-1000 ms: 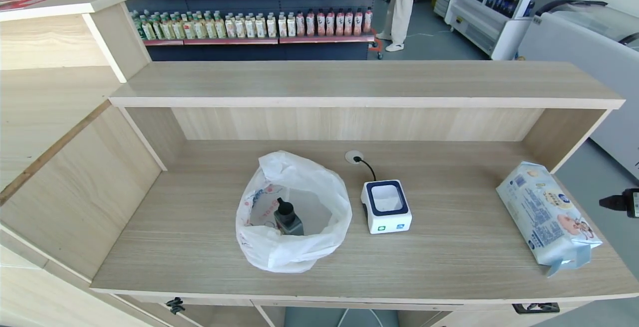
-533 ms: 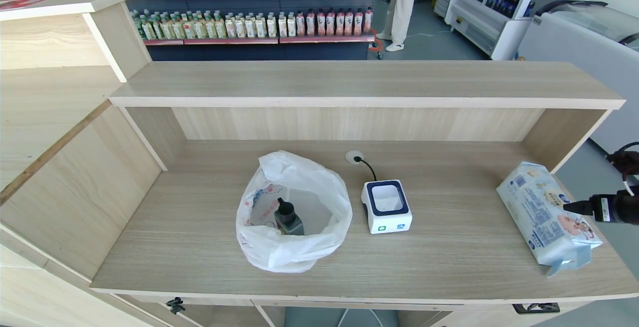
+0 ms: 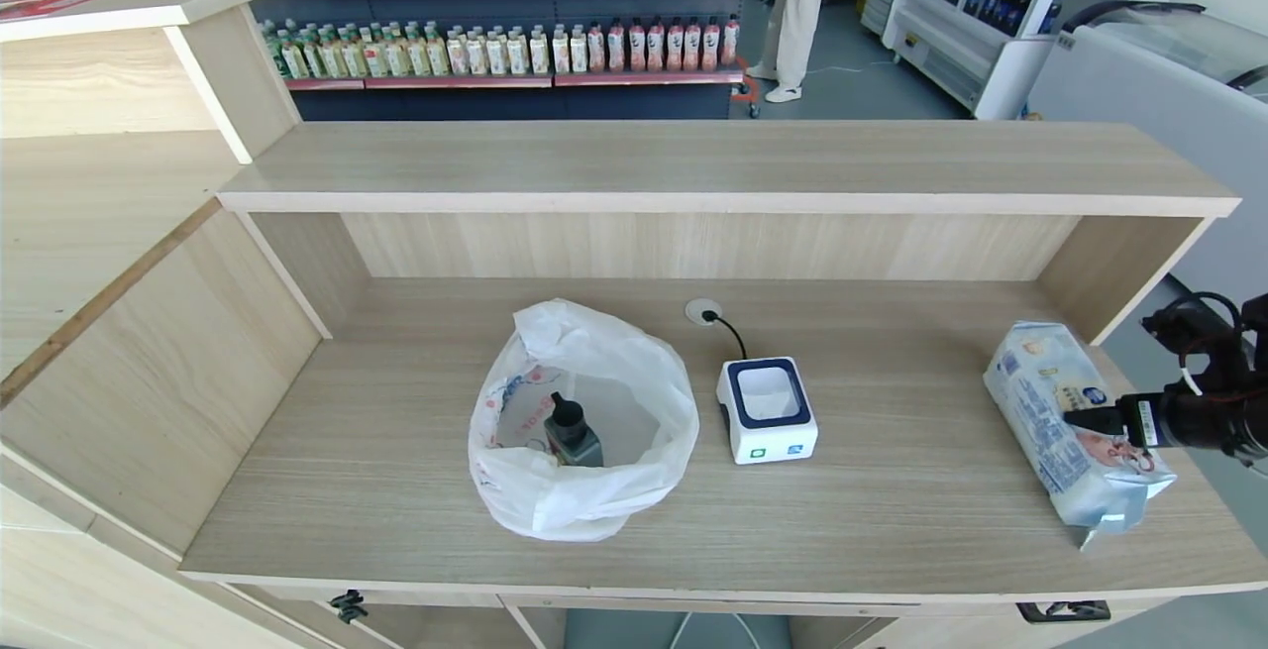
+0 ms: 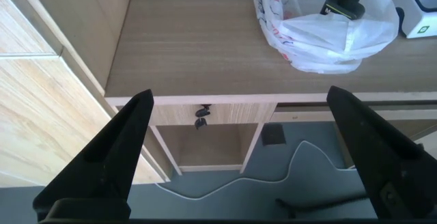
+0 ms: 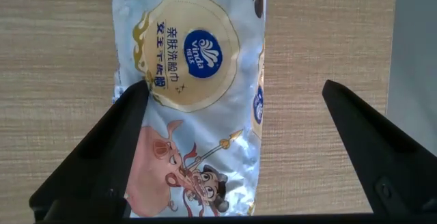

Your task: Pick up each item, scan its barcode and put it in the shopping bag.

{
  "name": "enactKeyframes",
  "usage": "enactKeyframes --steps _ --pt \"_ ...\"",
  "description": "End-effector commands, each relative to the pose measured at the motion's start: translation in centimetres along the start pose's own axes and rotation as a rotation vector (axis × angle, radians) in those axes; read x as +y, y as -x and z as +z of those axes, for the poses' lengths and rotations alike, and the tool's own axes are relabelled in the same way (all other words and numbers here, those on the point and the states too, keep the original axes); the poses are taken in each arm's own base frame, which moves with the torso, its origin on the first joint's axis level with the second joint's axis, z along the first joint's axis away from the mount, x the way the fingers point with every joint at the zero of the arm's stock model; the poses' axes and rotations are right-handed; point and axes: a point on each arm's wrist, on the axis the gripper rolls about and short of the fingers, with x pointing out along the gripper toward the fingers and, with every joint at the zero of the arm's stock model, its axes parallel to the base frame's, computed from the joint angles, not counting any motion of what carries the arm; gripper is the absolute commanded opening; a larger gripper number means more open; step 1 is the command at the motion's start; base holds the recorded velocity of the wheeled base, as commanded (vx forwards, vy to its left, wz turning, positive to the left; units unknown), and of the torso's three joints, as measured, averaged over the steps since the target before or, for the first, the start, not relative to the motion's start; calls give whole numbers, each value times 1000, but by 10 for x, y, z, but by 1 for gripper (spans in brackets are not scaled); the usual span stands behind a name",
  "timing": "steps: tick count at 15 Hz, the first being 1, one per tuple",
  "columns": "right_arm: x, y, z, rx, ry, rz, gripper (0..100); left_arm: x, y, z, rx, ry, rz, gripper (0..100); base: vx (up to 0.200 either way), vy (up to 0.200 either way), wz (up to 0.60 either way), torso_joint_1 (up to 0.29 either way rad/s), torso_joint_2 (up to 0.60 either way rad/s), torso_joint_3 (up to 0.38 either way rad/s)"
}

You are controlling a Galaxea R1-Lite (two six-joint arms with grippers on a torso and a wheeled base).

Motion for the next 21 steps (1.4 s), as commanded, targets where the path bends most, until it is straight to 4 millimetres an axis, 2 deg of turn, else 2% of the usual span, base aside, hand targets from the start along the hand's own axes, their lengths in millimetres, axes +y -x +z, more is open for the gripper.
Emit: enactKeyframes --steps 1,4,11,17,21 --pt "2 -2 -6 20 3 9 100 0 0 0 1 0 0 100 0 0 0 0 0 0" --pt "2 0 -7 15 -1 4 100 0 0 0 -1 0 0 100 0 0 0 0 0 0" --pt "-5 8 4 -108 18 28 100 0 0 0 -1 0 0 100 0 0 0 0 0 0" --pt "3 8 -11 -76 9 88 100 0 0 0 -1 0 0 100 0 0 0 0 0 0" --pt "2 -7 -27 -19 35 107 100 0 0 0 -1 0 0 100 0 0 0 0 0 0"
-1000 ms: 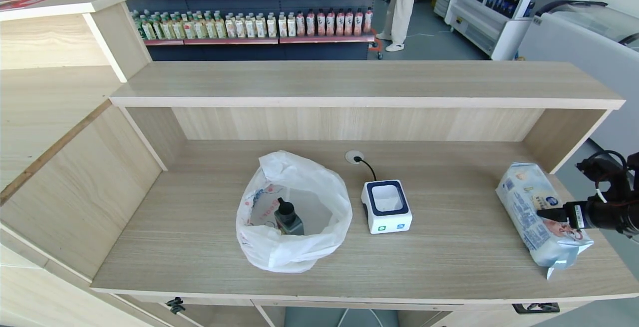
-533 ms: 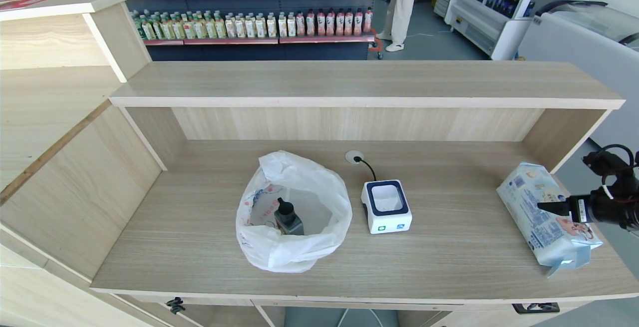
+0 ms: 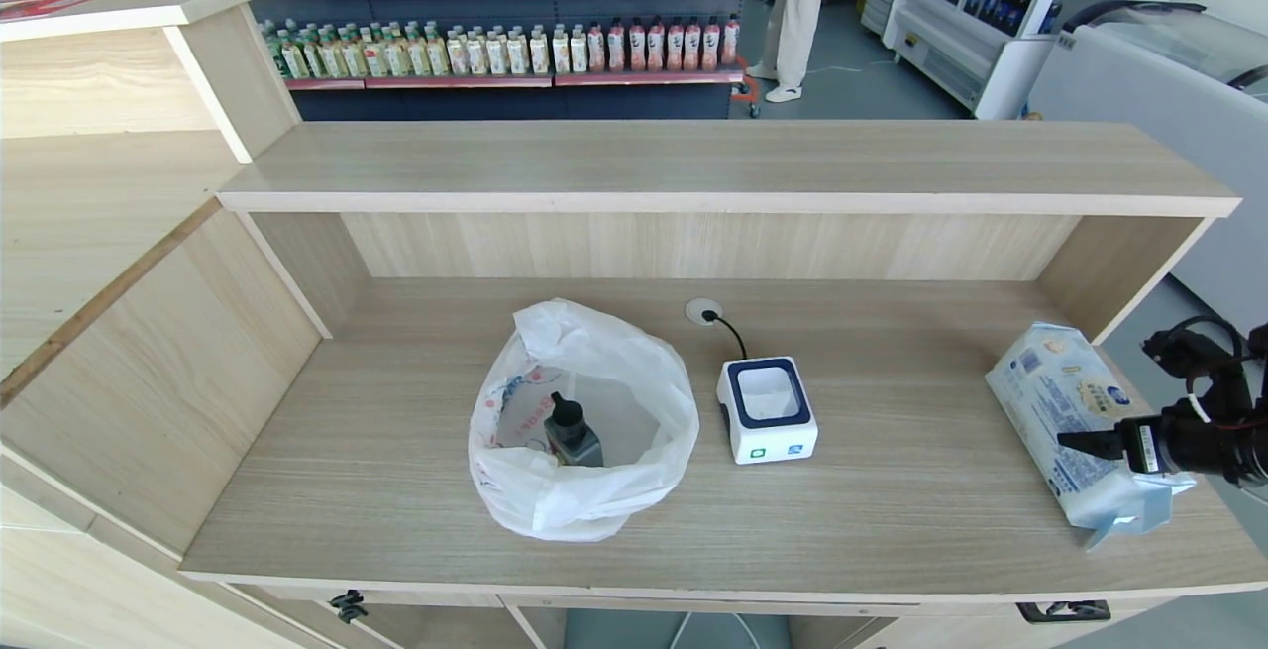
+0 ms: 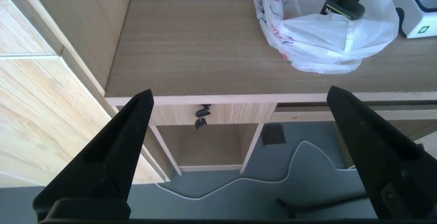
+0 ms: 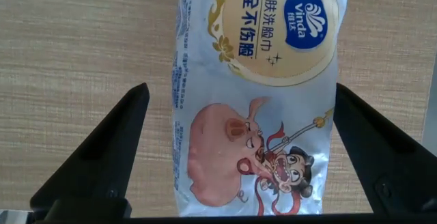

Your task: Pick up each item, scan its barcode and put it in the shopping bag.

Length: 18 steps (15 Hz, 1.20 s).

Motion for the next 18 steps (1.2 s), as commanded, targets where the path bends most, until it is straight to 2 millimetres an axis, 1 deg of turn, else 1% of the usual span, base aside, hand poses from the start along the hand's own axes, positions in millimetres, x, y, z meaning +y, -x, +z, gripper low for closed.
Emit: enactKeyframes --steps 1,5,6,7,12,13,15,16,17,18 --pt "-7 -15 -7 22 8 4 100 0 0 0 -1 1 0 100 0 0 0 0 0 0" --pt "-12 -37 -16 55 -3 21 100 0 0 0 -1 1 0 100 0 0 0 0 0 0" --pt "-12 -38 -17 59 -2 24 100 0 0 0 1 1 0 100 0 0 0 0 0 0" --pt "-13 -44 -20 69 -3 30 0 0 0 0 -1 1 0 100 0 0 0 0 0 0" --pt "-14 -51 -21 62 5 23 0 0 0 0 -1 1 0 100 0 0 0 0 0 0" --pt "-13 -51 -19 58 11 25 0 0 0 0 1 1 0 100 0 0 0 0 0 0" --pt "-16 -43 -8 29 75 10 0 0 0 0 -1 1 0 100 0 0 0 0 0 0" --pt "-32 -13 -9 54 247 -32 0 0 0 0 -1 1 0 100 0 0 0 0 0 0" --pt "-39 5 -10 58 339 -47 0 0 0 0 -1 1 0 100 0 0 0 0 0 0" --pt "-35 14 -12 25 331 -16 0 0 0 0 1 1 0 100 0 0 0 0 0 0"
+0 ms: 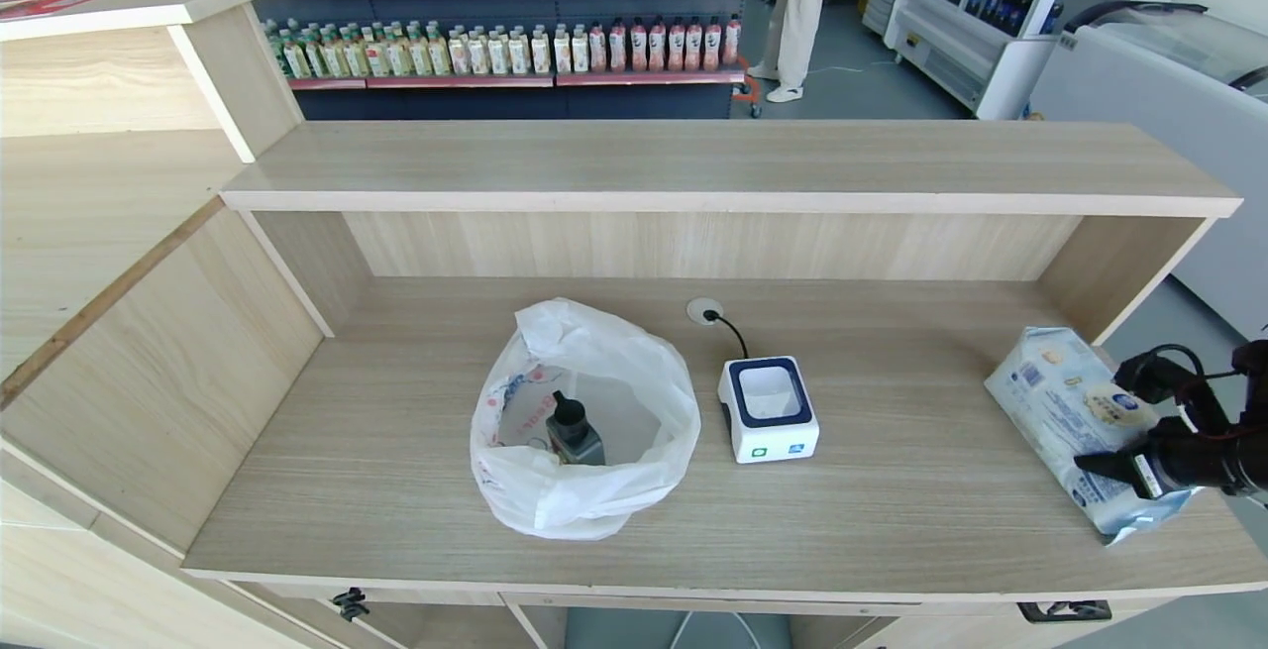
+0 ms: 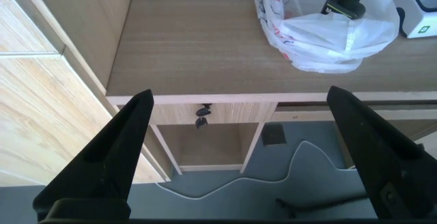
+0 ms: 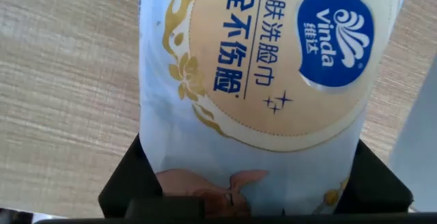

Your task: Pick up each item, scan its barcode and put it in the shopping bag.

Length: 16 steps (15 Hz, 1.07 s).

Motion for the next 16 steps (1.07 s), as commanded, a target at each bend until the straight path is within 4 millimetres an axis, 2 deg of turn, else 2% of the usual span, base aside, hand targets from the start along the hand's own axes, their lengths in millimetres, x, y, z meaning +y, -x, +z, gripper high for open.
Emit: enactKeyframes --steps 1,4,5,8,11,14,16 --pt "-4 47 6 -89 4 -3 0 0 0 0 -1 0 0 100 0 0 0 0 0 0" --pt "14 79 46 -218 -159 79 0 0 0 0 -1 0 0 100 0 0 0 0 0 0" --pt "20 94 58 -264 -156 107 0 0 0 0 -1 0 0 100 0 0 0 0 0 0" --pt "47 131 82 -414 -83 310 0 0 0 0 -1 0 0 100 0 0 0 0 0 0" --pt "74 158 108 -583 14 492 0 0 0 0 -1 0 0 100 0 0 0 0 0 0" --pt "72 174 124 -680 82 536 0 0 0 0 -1 0 0 100 0 0 0 0 0 0" --pt "79 186 132 -726 135 552 0 0 0 0 -1 0 0 100 0 0 0 0 0 0"
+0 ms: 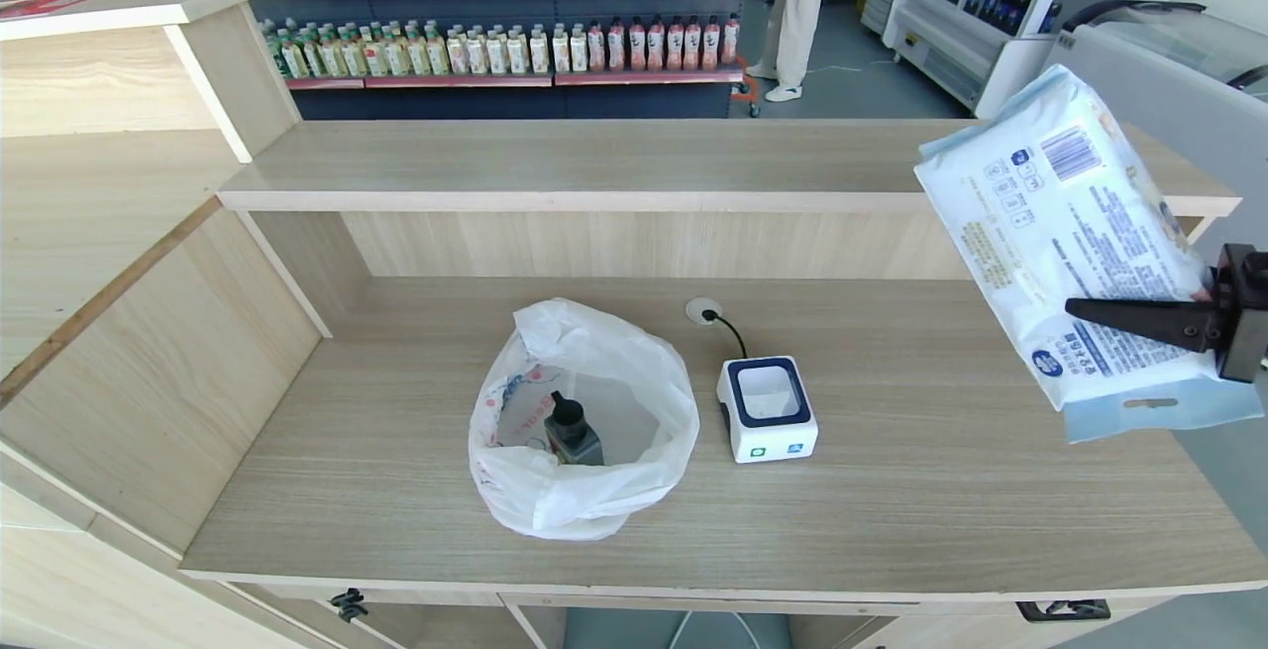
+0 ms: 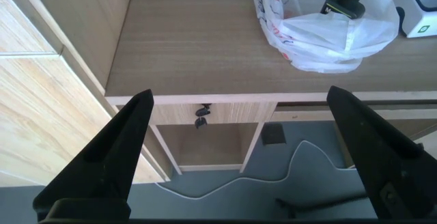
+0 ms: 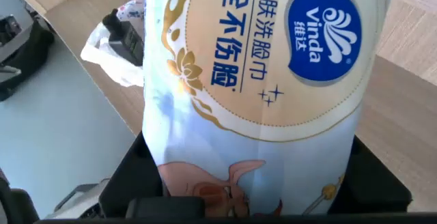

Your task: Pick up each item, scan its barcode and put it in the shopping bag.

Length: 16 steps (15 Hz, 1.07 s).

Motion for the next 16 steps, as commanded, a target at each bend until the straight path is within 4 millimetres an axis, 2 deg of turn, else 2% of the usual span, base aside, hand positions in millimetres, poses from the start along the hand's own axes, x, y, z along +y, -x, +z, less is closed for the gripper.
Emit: enactKeyframes --steps 1,5,8,9,13,16 --pt "17 -3 20 -39 80 42 0 0 0 0 -1 0 0 100 0 0 0 0 0 0" --pt "56 -27 41 -49 168 142 0 0 0 0 -1 0 0 100 0 0 0 0 0 0" --pt "76 -42 47 -28 173 172 0 0 0 0 -1 0 0 100 0 0 0 0 0 0" --pt "86 -47 50 -24 125 216 0 0 0 0 -1 0 0 100 0 0 0 0 0 0" --pt "94 -37 56 -3 87 225 0 0 0 0 -1 0 0 100 0 0 0 0 0 0" --pt "112 -28 65 24 103 298 0 0 0 0 -1 0 0 100 0 0 0 0 0 0"
